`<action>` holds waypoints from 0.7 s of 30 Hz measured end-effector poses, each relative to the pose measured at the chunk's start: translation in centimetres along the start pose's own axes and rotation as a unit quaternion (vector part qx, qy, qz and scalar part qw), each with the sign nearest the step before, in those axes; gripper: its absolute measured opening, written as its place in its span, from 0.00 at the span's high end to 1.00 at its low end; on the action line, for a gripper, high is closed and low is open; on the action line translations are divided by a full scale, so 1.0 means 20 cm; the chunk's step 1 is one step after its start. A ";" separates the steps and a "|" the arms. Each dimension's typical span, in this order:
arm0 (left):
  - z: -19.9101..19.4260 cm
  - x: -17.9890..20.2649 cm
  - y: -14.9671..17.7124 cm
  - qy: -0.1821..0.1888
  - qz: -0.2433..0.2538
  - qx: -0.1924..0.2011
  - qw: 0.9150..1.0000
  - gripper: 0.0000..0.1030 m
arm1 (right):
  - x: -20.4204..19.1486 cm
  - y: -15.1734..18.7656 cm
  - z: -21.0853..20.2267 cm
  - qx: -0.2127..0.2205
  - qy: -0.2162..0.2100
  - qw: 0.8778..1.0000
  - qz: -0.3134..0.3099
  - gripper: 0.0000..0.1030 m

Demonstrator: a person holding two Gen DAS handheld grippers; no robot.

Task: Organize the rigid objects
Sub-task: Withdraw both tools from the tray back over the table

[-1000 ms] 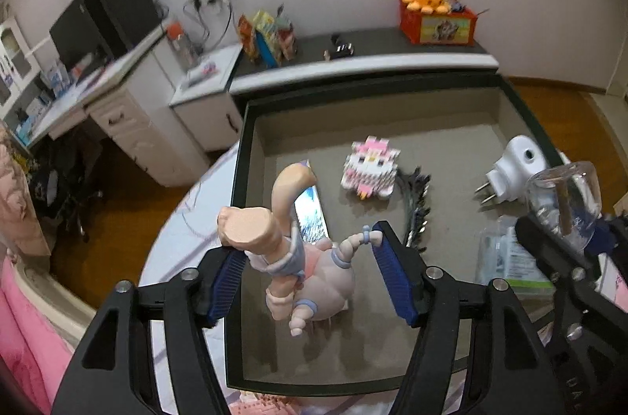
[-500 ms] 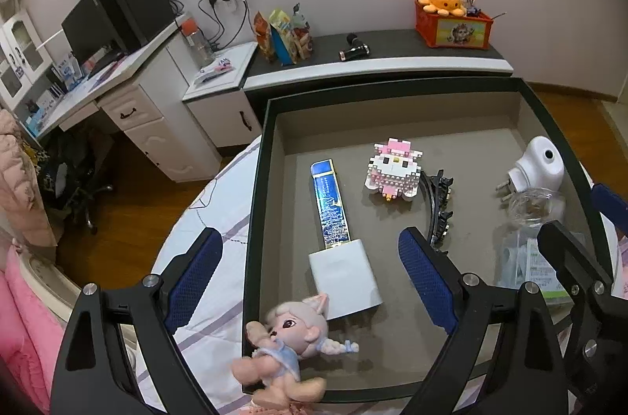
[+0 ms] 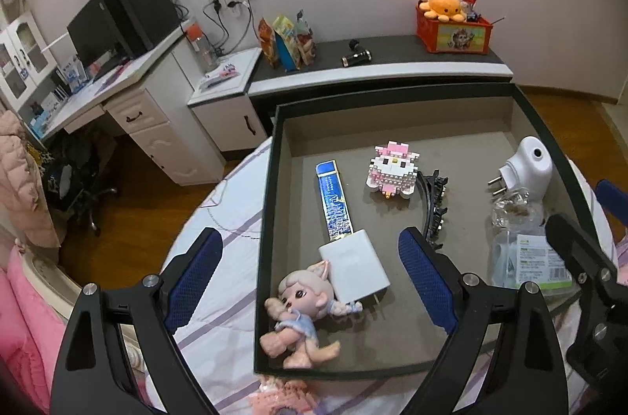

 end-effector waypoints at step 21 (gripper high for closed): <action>-0.97 -0.09 0.43 -0.025 -0.034 0.142 0.989 0.00 | -0.13 0.26 -0.93 0.100 -0.001 0.995 -0.031 0.21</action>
Point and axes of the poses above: each gripper's, at about its wrist camera, not at the fingertips, and z roughly the way its jaws point, x to its right, y to its underside, the point moved 3 cm from there along z, roughly the way its jaws point, and after that the axes turned 9 degrees about z, right-handed, at the moved point
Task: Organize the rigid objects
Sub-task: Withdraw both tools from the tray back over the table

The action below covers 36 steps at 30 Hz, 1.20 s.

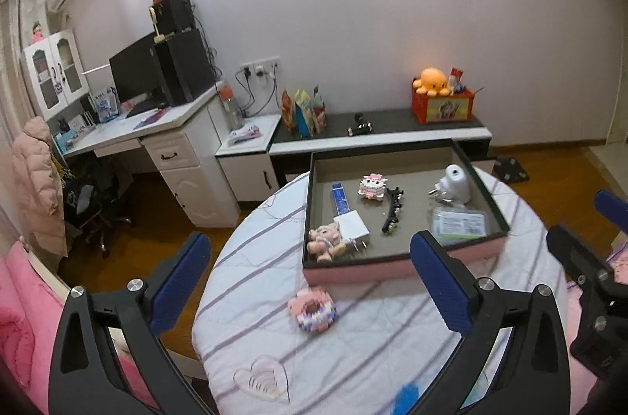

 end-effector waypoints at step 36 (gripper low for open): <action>-0.34 0.06 0.38 0.005 -0.016 -0.003 1.000 0.00 | 0.00 0.32 -0.44 0.001 -0.011 1.000 0.006 0.20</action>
Point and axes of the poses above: each gripper's, at about its wrist camera, not at the fingertips, and z roughly the way its jaws point, x to its right, y to its underside, the point moved 3 cm from there along z, roughly the way its jaws point, and after that the axes turned 9 degrees about z, right-handed, at the moved point
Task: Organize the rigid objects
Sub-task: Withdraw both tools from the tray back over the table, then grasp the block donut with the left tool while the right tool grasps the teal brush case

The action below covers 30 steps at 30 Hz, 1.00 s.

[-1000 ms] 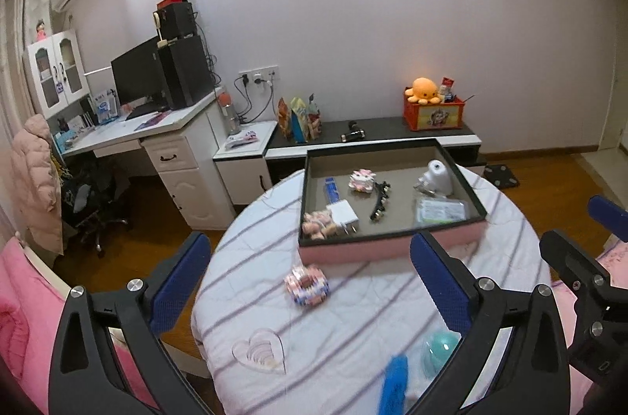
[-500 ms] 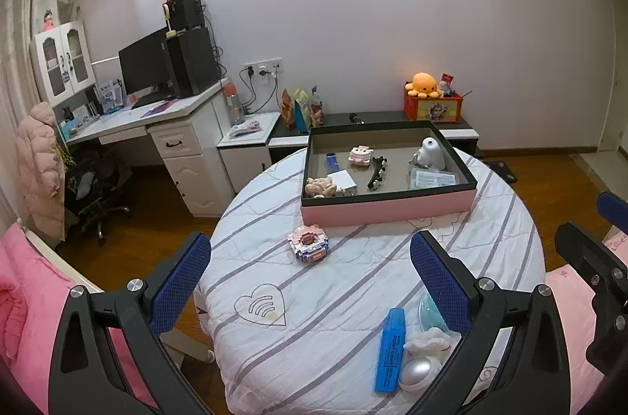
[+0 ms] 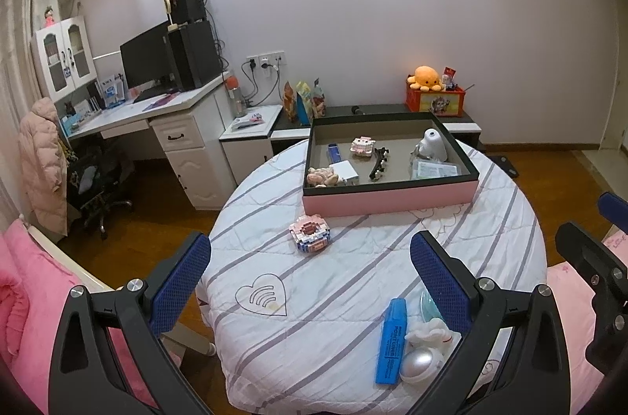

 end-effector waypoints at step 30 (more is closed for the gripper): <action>0.49 -0.09 0.25 0.026 -0.006 -0.135 0.990 0.00 | -0.01 0.33 0.48 -0.184 0.047 0.982 -0.003 0.20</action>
Point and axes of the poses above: each gripper's, at about its wrist camera, not at the fingertips, and z roughly the way its jaws point, x to its right, y to its underside, the point moved 3 cm from there along z, roughly the way its jaws point, and after that the axes turned 9 degrees about z, right-handed, at the moved point
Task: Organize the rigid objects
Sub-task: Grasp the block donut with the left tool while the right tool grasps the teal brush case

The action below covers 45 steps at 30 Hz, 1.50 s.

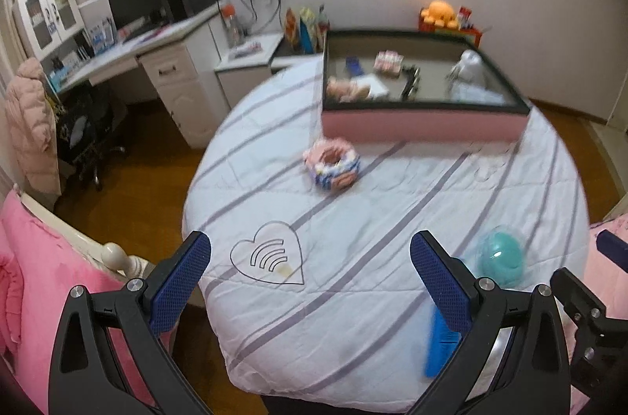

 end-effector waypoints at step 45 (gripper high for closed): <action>0.69 0.06 -0.25 0.062 0.001 -0.059 0.996 0.42 | -0.03 -0.29 0.68 -0.079 -0.040 0.996 -0.007 0.63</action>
Point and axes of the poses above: each gripper's, at about its wrist camera, not at the fingertips, and z roughly the way its jaws point, x to its right, y to its underside, the point moved 3 cm from there along z, roughly the way its jaws point, and after that the axes turned 9 degrees about z, right-handed, at the moved point
